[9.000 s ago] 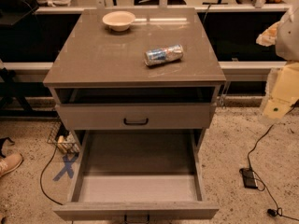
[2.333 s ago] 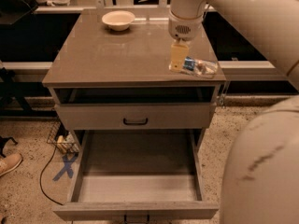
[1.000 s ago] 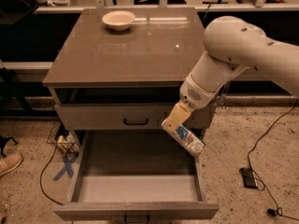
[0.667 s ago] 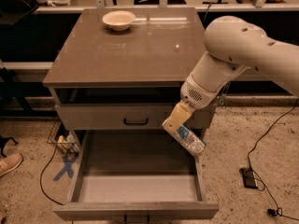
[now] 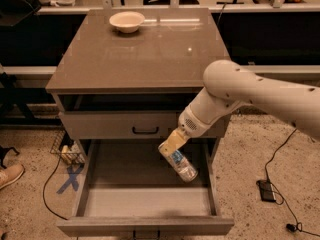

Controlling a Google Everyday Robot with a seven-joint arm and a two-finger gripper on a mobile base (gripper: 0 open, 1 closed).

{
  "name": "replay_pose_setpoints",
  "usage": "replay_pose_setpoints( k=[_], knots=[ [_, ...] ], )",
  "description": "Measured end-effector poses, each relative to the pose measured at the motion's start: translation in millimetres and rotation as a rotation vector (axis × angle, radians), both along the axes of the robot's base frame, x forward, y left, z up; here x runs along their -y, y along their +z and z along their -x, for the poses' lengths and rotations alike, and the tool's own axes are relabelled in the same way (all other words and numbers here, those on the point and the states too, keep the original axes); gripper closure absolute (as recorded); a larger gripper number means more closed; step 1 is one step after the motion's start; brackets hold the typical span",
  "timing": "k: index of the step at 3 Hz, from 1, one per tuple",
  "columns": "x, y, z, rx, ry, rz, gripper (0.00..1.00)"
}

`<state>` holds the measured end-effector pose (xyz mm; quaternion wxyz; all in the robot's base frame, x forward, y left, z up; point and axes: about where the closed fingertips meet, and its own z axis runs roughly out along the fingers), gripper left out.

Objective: Place redbull can into middle drawer

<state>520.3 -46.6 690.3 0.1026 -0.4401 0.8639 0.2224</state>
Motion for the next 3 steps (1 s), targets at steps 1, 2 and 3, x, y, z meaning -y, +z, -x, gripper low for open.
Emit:
replay_pose_setpoints(
  k=[1,2,3],
  knots=[
    [-22,-50,-15,0.007,-0.076,-0.069,0.95],
    [-40,-94,-26,0.005,-0.161,-0.12,0.95],
    [-58,-137,-29,-0.03,-0.218,-0.134,0.96]
  ],
)
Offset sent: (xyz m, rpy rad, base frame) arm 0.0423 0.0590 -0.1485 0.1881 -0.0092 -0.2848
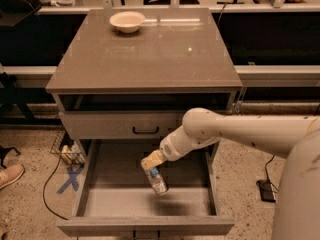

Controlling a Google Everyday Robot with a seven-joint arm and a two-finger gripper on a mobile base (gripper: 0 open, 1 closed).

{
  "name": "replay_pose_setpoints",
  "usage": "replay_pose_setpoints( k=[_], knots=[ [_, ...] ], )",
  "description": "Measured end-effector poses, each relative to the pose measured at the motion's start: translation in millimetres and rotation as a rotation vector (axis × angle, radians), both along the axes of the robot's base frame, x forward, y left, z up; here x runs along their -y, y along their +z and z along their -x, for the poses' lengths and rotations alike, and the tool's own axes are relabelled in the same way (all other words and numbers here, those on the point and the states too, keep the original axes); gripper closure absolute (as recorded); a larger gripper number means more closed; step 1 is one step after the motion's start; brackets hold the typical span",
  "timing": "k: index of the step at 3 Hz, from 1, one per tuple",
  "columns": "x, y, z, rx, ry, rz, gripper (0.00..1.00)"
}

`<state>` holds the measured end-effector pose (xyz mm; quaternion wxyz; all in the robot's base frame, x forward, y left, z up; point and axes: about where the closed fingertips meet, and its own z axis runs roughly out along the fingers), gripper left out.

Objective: Place redbull can into middle drawer

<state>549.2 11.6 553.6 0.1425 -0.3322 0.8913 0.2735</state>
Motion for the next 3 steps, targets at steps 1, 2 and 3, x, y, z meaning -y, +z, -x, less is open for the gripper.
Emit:
replay_pose_setpoints(
  k=[1,2,3],
  knots=[
    [-17,-46,3,-0.058,-0.063,-0.013,0.95],
    [-28,-89,6,-0.138,-0.132,-0.038,0.76],
    [-37,-118,11,-0.201,-0.182,-0.077,0.53]
  ],
)
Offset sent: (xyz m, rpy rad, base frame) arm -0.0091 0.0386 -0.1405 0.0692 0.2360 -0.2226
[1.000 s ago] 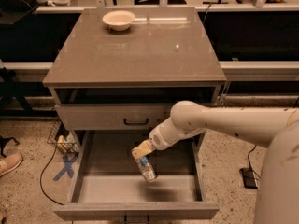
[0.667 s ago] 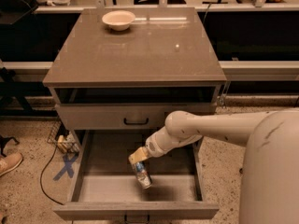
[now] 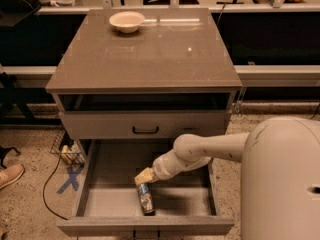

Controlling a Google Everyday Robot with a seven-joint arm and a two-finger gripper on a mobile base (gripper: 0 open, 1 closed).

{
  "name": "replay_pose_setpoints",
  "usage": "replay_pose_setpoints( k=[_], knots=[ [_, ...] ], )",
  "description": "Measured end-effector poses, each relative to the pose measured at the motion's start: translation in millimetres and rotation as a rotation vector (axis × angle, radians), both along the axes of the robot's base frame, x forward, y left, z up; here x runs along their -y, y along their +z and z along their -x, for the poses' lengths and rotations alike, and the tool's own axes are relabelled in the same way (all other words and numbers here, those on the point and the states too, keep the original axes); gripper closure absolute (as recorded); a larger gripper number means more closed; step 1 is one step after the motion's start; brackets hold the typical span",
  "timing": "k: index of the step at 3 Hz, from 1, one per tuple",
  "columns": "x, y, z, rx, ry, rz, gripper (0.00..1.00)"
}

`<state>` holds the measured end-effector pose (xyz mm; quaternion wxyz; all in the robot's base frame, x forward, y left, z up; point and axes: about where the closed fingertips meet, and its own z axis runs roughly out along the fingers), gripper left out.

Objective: Place redbull can into middle drawer

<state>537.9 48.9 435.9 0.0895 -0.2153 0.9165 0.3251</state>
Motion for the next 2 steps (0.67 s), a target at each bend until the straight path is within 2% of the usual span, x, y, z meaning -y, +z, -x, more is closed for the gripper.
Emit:
replay_pose_setpoints(
  k=[1,2],
  knots=[
    [-5.4,-17.0,3.7,-0.037,-0.032,-0.032,0.29],
    [2.1,-25.8,6.3,-0.054,-0.076,-0.047,0.06]
  ],
)
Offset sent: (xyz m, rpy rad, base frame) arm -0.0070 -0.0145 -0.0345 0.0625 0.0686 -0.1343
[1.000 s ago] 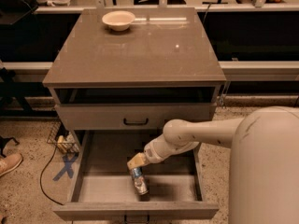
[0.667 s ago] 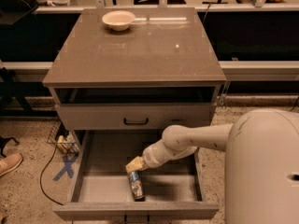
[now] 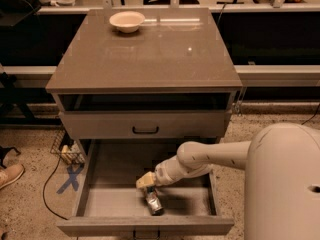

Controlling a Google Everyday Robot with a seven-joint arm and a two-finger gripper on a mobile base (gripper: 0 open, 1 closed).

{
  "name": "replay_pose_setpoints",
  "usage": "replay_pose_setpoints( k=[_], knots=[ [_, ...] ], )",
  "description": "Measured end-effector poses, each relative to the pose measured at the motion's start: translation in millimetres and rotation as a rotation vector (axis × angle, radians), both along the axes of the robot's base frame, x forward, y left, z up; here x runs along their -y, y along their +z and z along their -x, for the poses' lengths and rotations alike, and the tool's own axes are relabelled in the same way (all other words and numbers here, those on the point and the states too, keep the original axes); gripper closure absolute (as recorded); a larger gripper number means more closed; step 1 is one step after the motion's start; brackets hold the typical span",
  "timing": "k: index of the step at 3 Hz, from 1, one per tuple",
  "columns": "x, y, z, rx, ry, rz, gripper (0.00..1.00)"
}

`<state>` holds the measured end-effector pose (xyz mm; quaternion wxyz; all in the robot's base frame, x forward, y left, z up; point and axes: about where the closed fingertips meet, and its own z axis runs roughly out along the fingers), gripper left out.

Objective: Place redbull can into middle drawer

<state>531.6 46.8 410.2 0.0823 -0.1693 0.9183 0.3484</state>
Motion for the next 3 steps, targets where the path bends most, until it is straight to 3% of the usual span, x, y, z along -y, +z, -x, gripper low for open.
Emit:
replay_pose_setpoints(
  k=[1,2,3],
  knots=[
    [29,-1,0,0.004,-0.08,0.005,0.0],
    [72,6,-3,0.028,-0.176,0.018,0.0],
    [117,24,-11,0.086,-0.251,0.024,0.0]
  ],
)
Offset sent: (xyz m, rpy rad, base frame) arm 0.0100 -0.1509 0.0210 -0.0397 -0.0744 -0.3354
